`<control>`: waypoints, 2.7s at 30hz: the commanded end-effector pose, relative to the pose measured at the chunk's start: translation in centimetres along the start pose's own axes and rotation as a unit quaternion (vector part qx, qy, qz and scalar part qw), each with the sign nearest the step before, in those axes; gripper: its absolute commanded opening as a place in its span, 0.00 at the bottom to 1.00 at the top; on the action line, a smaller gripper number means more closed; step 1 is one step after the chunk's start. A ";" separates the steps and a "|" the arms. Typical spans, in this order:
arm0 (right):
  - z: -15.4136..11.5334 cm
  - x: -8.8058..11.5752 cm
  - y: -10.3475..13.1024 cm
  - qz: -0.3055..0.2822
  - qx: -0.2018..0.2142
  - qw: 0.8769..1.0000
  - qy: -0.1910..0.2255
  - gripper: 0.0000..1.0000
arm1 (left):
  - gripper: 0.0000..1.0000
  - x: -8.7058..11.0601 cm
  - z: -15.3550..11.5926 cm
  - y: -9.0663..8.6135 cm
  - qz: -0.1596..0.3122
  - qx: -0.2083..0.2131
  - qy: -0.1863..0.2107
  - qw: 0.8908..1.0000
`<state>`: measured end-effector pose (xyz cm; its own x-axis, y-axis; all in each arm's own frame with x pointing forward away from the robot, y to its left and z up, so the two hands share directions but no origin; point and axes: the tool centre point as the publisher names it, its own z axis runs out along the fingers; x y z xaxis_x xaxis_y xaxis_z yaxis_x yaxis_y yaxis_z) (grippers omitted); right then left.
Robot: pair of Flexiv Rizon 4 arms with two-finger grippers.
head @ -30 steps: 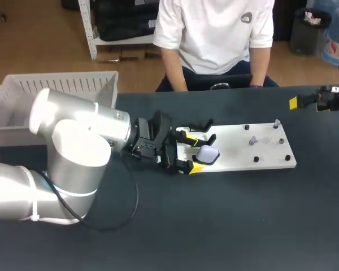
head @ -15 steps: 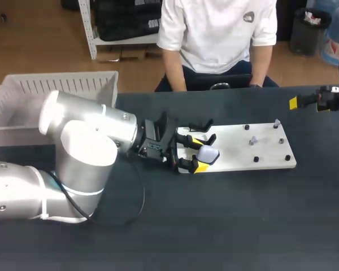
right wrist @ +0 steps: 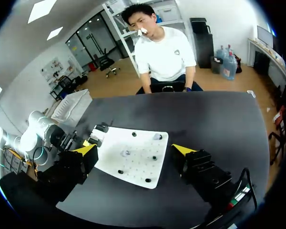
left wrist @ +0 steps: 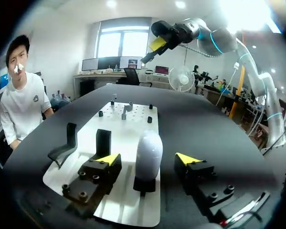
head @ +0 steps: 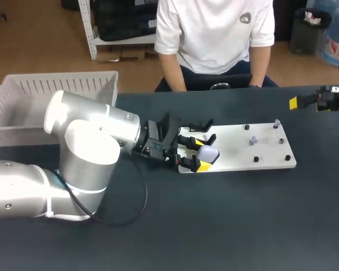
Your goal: Pick up each earbud case from the left stands, insert the matching earbuds, close the lid, and place the case in the box.
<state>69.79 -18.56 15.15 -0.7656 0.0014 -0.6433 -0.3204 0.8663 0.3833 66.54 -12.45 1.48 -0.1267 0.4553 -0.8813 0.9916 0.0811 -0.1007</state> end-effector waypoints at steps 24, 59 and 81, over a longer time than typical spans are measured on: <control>0.1 0.0 -0.1 0.000 -0.002 1.000 0.000 1.00 | 0.35 -0.1 0.5 0.2 -0.004 0.012 0.001 1.000; 1.6 0.2 4.2 -0.040 -0.018 0.999 0.028 1.00 | 0.00 -6.3 -2.3 2.7 0.041 -0.030 -0.038 0.998; 5.5 3.2 10.1 -0.058 -0.067 0.992 0.087 1.00 | 0.00 -11.8 0.3 1.6 0.106 0.007 -0.074 0.992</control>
<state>65.77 -7.54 13.81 -0.7958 -0.1828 -0.5773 -0.4608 0.8014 0.3814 69.51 -17.70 11.55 0.0832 0.3276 -0.9412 0.9964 -0.0102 0.0845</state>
